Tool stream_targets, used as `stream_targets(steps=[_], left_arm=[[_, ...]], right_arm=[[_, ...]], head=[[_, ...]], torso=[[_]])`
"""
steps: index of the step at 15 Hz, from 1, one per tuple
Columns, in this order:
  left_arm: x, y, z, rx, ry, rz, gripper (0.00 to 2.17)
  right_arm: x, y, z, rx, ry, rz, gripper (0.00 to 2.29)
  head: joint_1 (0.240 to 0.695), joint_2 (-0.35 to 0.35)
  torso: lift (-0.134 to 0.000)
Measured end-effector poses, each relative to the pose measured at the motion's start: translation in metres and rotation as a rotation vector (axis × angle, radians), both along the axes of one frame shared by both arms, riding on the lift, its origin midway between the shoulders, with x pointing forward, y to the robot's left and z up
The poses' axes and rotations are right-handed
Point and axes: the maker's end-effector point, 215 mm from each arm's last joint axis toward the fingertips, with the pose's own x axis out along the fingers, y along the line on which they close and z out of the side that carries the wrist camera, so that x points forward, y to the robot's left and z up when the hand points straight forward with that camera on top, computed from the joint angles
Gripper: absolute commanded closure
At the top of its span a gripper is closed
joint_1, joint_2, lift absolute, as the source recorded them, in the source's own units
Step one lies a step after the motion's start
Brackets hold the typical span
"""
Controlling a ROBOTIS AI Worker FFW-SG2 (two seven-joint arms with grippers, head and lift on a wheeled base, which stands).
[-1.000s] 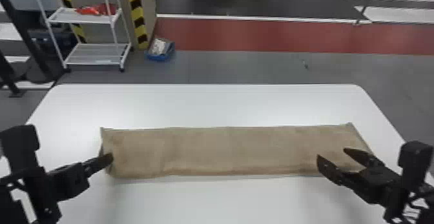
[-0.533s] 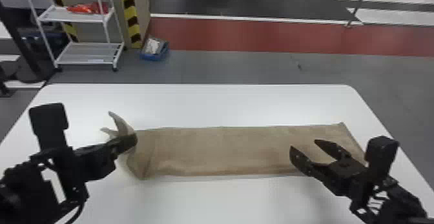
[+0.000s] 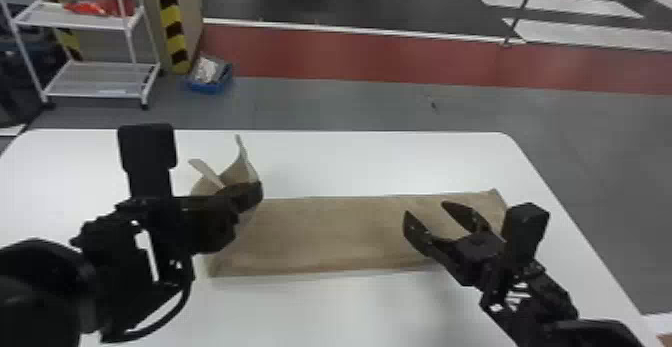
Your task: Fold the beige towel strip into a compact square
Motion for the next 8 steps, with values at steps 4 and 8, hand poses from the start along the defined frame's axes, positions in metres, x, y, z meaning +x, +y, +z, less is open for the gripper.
stream_targets(steps=[4, 8], left_arm=[[-0.009, -0.066, -0.005, 0.050, -0.001, -0.073, 1.73], [-0.026, -0.131, -0.026, 0.070, 0.032, -0.144, 1.72]], right_arm=[[0.004, -0.035, -0.004, -0.001, -0.030, -0.069, 0.22], [0.001, -0.091, 0.000, 0.023, -0.056, -0.132, 0.22]], head=[[0.695, -0.286], [0.695, -0.350]], torso=[[-0.124], [-0.124]])
